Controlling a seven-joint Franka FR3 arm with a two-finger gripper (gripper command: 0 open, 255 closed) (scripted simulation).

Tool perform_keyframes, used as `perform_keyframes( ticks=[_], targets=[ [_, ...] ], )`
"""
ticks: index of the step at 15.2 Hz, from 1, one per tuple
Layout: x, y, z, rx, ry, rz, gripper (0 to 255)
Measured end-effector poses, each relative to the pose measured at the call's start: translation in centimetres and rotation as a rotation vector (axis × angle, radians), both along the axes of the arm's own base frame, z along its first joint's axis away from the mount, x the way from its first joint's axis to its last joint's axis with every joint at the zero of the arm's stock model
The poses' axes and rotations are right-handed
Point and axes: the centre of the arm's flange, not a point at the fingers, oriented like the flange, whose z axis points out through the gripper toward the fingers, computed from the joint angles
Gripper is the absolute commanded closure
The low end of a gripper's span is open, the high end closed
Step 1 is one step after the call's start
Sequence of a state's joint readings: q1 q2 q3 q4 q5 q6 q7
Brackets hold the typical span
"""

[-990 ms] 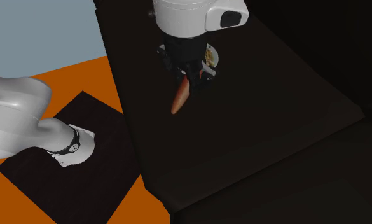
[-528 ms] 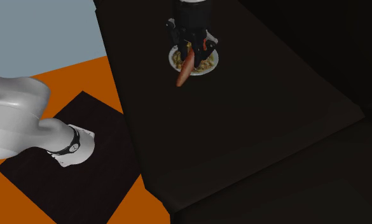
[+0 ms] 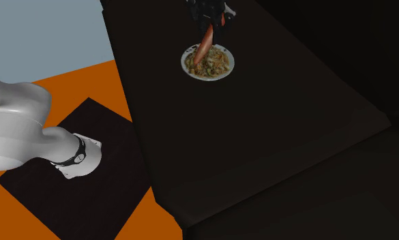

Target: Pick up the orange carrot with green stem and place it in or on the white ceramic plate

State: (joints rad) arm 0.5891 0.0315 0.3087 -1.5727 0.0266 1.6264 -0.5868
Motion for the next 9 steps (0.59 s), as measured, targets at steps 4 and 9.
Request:
perform_keyframes(
  ticks=[4,9],
  targets=[
    [-1.4,3.3,-0.7,0.0,0.0,-0.001,255],
    [-1.5,3.4,-3.1,0.0,0.001,-0.002,255]
  ],
)
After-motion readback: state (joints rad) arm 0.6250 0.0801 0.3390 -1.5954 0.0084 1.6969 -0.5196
